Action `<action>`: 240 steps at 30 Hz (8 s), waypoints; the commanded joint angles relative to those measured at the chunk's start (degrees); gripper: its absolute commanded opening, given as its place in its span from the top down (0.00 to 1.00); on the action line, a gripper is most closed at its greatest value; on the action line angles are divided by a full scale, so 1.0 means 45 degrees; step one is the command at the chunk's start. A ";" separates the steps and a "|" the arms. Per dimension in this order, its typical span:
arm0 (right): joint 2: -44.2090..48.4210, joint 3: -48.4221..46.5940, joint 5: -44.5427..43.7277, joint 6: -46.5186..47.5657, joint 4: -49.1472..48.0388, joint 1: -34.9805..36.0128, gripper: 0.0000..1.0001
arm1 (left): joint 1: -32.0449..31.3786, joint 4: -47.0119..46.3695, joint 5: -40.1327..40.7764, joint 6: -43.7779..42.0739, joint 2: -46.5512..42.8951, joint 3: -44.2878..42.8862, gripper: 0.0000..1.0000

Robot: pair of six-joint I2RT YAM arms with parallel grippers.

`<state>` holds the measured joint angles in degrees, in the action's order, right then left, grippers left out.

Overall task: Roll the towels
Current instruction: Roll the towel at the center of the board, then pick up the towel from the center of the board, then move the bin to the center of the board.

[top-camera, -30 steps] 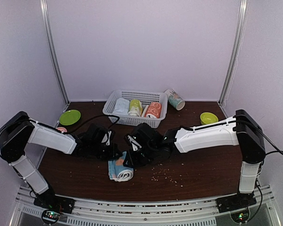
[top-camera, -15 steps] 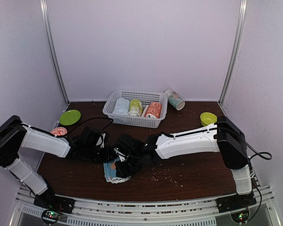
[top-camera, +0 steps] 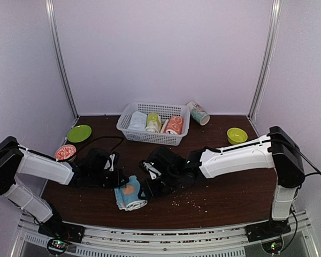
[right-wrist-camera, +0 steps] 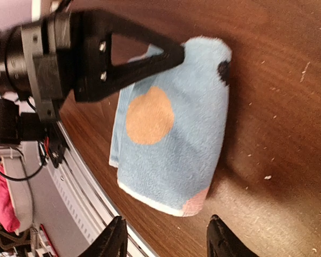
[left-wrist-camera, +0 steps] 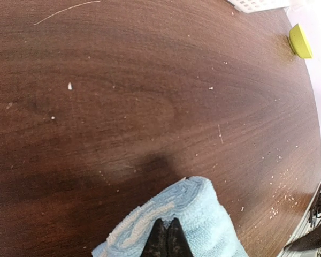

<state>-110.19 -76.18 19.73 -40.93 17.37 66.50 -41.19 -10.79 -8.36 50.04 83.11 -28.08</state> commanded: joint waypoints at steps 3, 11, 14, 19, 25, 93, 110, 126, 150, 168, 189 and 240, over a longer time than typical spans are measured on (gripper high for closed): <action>0.0022 0.1694 0.2019 -0.2139 -0.4387 -0.1424 0.48 | -0.0007 -0.0068 0.0373 -0.0308 -0.0276 0.0712 1.00; -0.1866 0.1510 0.3695 -0.4384 -0.7255 -0.1710 0.48 | -0.0026 -0.0758 0.0236 -0.0140 -0.0290 0.1222 1.00; -0.2477 0.1418 0.3828 -0.5045 -0.7726 -0.1691 0.48 | -0.0036 -0.1027 0.0127 -0.0026 -0.0242 0.1357 1.00; -0.3142 0.1065 0.4078 -0.5417 -0.7746 -0.1438 0.49 | -0.0045 -0.1637 -0.0019 0.0217 -0.0123 0.1642 1.00; -0.3558 0.0730 0.4268 -0.5787 -0.7998 -0.1319 0.83 | -0.0259 -0.2451 -0.0204 0.0715 0.0201 0.1902 1.00; -0.0124 -0.1209 -0.3607 0.0109 0.3763 -0.0752 0.44 | -0.1330 -0.1269 -0.0356 0.0257 0.3772 -0.2550 1.00; -0.2087 -0.2339 -0.3396 0.0210 0.4316 0.0116 0.34 | -0.1216 -0.2006 -0.0084 0.0656 0.3830 -0.1263 1.00; 0.2149 0.3351 0.1143 -0.2511 -0.3652 -0.2582 0.29 | -0.1047 -0.2729 -0.0104 0.0901 0.3953 -0.0534 1.00; -0.2023 0.2026 0.3354 -0.3807 -0.5230 -0.2359 0.44 | -0.1043 -0.3944 -0.0437 0.1375 0.4455 -0.0007 1.00; -0.1517 0.0586 0.1407 -0.2447 -0.1613 -0.2086 1.00 | -0.1054 -0.3138 -0.0434 0.1030 0.3106 0.0184 0.99; 0.3700 -0.3217 -0.0863 0.2108 0.4856 -0.5680 1.00 | 0.0761 0.4826 0.3049 -0.1690 -0.1800 -0.4933 0.28; 0.3243 -0.3553 0.2218 0.1113 0.1636 -0.8821 1.00 | 0.5208 1.0063 0.0409 -0.4297 0.9542 -1.7553 0.77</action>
<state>-98.85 -93.89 28.77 -35.97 27.49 27.53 -17.78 37.06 -4.99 31.64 128.57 -109.38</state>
